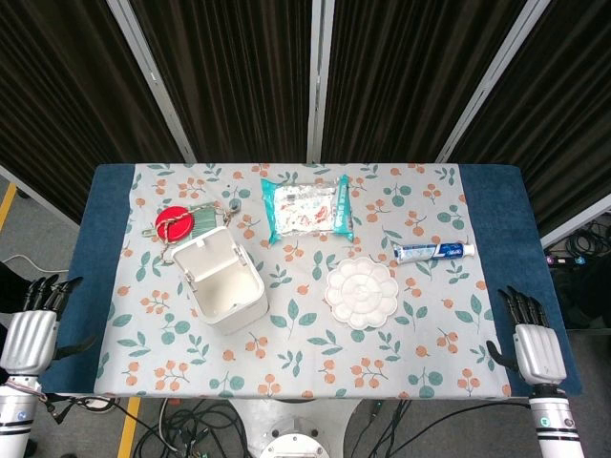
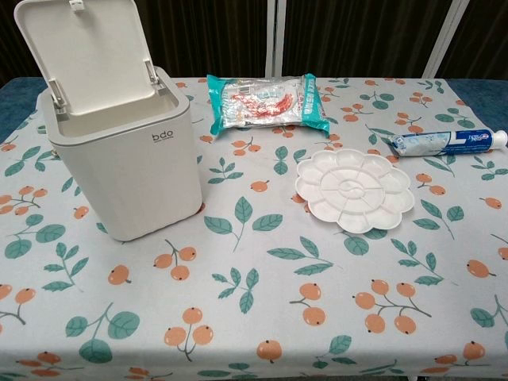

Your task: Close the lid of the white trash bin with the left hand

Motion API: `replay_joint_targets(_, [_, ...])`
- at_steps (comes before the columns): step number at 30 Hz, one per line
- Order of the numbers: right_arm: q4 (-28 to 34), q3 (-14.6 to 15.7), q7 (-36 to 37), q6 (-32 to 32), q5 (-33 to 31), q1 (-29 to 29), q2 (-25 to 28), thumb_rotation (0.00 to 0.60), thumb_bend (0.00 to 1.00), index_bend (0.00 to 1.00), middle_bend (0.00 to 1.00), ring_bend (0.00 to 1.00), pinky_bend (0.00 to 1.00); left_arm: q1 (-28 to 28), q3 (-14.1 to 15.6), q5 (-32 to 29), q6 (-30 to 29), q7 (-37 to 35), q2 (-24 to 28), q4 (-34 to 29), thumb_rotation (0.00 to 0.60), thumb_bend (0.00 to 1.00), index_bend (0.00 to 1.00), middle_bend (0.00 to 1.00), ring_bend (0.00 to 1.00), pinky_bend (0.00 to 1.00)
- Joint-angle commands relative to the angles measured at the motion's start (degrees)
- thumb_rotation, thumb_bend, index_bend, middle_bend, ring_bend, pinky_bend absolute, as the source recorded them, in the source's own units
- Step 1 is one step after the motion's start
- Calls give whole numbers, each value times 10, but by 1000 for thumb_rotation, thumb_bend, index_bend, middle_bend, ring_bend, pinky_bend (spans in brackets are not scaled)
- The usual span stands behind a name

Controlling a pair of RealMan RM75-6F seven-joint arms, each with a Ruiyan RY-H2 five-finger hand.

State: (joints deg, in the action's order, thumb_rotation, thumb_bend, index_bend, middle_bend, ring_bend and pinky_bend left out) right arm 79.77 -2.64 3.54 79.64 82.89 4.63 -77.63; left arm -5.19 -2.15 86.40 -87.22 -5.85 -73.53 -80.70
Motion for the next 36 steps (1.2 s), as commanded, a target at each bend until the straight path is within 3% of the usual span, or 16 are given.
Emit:
replay_joint_targets(1, [-3, 1, 1, -3, -1, 0, -2, 600, 201, 0, 0, 0, 0, 0, 0, -1, 2, -1, 0, -1, 600, 0, 138, 193, 58, 75])
replay_joint_targets(11, [-11, -1, 19, -4, -1, 1, -2, 600, 201, 0, 0, 0, 0, -23, -14, -4, 34, -59, 21, -30, 600, 0, 137, 193, 58, 75])
replay_joint_targets(17, [1, 4, 4, 0, 9, 1, 3, 600, 201, 0, 0, 0, 0, -63, -45, -21, 93, -233, 53, -49, 600, 0, 138, 194, 58, 77])
replay_joint_targets(23, [2, 3, -3, -6, 4, 4, -1, 600, 201, 0, 0, 0, 0, -113, -75, -33, 156, -351, 69, -45, 591, 0, 138, 194, 58, 79])
replay_joint_targets(26, [-2, 4, -2, -11, 2, 5, -3, 600, 201, 0, 0, 0, 0, -142, -81, -23, 208, -499, 89, -68, 560, 0, 138, 194, 58, 80])
replay_joint_targets(29, [-7, 3, 3, -13, -1, 4, -4, 600, 200, 0, 0, 0, 0, -170, -79, 5, 241, -630, 103, -62, 484, 0, 138, 199, 58, 82])
replay_joint_targets(33, [-11, 3, 8, -13, -2, 4, -5, 600, 201, 0, 0, 0, 0, -196, -72, 36, 254, -727, 105, -42, 396, 0, 138, 204, 58, 83])
replay_joint_targets(36, [-13, 4, 10, -13, -2, 4, -5, 600, 200, 0, 0, 0, 0, -214, -61, 63, 255, -772, 106, -33, 387, 0, 138, 218, 58, 83])
